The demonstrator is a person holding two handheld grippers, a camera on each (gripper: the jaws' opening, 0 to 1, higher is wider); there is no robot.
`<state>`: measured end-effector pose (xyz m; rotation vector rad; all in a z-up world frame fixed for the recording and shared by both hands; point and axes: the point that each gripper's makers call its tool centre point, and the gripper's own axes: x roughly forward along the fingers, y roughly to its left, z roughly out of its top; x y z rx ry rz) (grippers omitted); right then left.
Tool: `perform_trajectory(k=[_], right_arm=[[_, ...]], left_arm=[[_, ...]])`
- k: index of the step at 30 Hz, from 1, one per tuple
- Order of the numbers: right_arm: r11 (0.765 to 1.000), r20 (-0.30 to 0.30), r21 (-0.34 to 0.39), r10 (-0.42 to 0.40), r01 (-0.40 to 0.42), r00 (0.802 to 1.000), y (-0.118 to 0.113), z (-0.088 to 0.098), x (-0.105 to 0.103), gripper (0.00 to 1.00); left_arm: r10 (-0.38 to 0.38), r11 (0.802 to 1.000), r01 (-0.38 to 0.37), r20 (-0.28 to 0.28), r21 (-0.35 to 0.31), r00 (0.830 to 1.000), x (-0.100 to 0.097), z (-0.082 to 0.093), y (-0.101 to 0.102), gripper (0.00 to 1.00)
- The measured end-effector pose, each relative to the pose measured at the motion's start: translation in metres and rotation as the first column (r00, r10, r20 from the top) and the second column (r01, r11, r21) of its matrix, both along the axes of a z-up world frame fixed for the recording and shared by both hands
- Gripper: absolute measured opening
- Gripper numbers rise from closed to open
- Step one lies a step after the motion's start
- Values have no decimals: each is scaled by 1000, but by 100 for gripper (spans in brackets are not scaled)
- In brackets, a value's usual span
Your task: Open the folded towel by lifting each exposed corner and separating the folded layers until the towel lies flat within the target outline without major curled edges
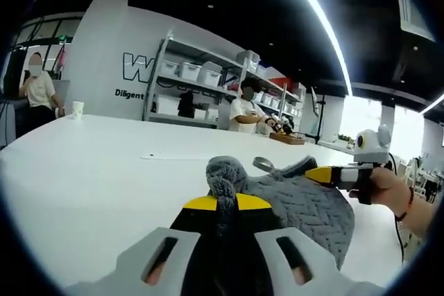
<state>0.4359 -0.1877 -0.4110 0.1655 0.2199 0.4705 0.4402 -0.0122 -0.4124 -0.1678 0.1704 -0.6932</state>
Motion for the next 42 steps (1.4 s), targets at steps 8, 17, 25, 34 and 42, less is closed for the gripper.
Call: perform_trajectory(k=[8, 17, 25, 34, 42], right_arm=[[1000, 30, -20, -1, 1, 1000, -1, 10, -4, 0], [999, 40, -32, -1, 2, 999, -1, 13, -5, 0], [999, 40, -42, -7, 8, 999, 0, 12, -3, 0], [998, 35, -56, -6, 7, 999, 1, 13, 2, 0], [998, 27, -57, -14, 16, 1000, 1, 12, 6, 0]], left_arm=[[-6, 1000, 6, 18, -11, 1000, -2, 7, 0, 4], [-9, 1000, 9, 33, -19, 999, -1, 12, 0, 4], [-4, 1000, 4, 53, -4, 999, 8, 15, 0, 4], [4, 1000, -4, 60, 6, 998, 17, 17, 0, 4], [11, 1000, -12, 60, 18, 998, 24, 19, 0, 4]])
